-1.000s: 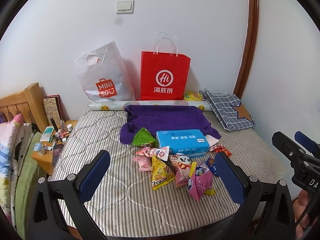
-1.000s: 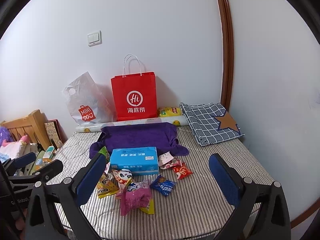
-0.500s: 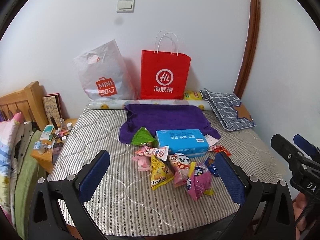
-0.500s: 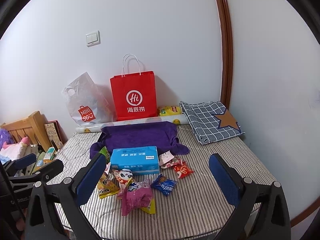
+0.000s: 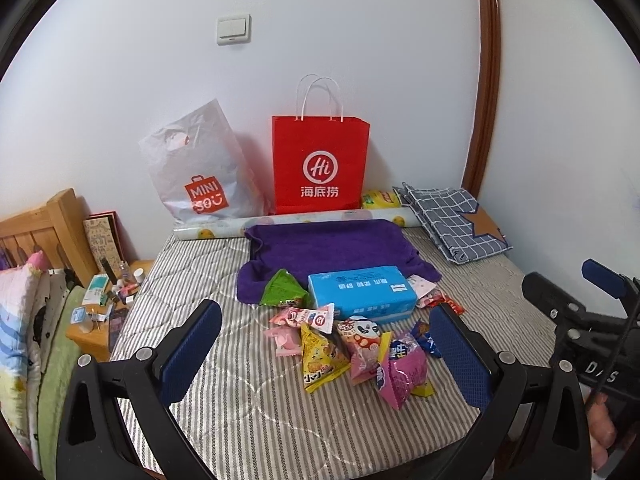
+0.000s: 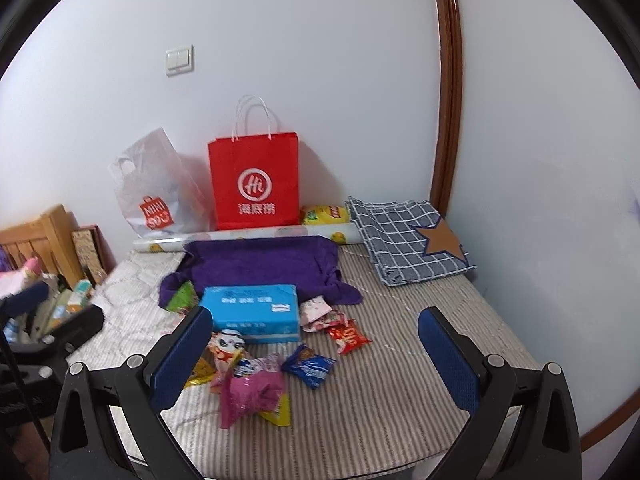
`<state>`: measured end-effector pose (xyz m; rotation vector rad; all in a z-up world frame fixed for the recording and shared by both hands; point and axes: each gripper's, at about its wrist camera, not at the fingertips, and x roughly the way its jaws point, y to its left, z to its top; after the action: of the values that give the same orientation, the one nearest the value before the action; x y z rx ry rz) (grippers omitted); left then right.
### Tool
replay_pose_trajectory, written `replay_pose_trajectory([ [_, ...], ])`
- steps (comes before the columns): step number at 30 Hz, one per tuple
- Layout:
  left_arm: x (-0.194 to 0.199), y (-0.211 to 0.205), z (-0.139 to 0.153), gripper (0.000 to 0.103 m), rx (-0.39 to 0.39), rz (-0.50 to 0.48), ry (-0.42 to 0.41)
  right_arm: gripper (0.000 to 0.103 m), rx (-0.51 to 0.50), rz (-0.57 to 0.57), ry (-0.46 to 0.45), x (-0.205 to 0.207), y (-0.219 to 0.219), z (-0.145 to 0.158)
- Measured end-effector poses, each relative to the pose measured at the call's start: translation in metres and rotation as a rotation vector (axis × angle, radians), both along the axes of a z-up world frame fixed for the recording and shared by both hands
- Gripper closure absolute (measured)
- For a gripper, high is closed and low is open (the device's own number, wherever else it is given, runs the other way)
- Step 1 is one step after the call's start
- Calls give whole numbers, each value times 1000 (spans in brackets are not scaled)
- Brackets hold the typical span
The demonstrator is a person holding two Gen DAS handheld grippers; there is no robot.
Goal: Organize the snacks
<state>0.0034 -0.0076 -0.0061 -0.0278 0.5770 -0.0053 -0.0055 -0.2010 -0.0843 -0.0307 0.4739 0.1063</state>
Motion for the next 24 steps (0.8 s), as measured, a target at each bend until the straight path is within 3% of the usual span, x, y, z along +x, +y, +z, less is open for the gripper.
replay_pose_trajectory([
  [5,10,7,-13,1,-10,11,17,0,-15,38,13,8,0,-24],
  [10,29,18,-42,2,-23,20,83,0,-31,49,102,30,1,-60],
  [14,42,26,-65,3,-33,30,132,2,44,97,212,50,1,-91],
  [18,54,41,-83,3,-72,42,181,5,116,156,235,58,7,-108],
  [24,68,63,-102,3,-77,84,228,7,144,233,285,73,28,-123],
])
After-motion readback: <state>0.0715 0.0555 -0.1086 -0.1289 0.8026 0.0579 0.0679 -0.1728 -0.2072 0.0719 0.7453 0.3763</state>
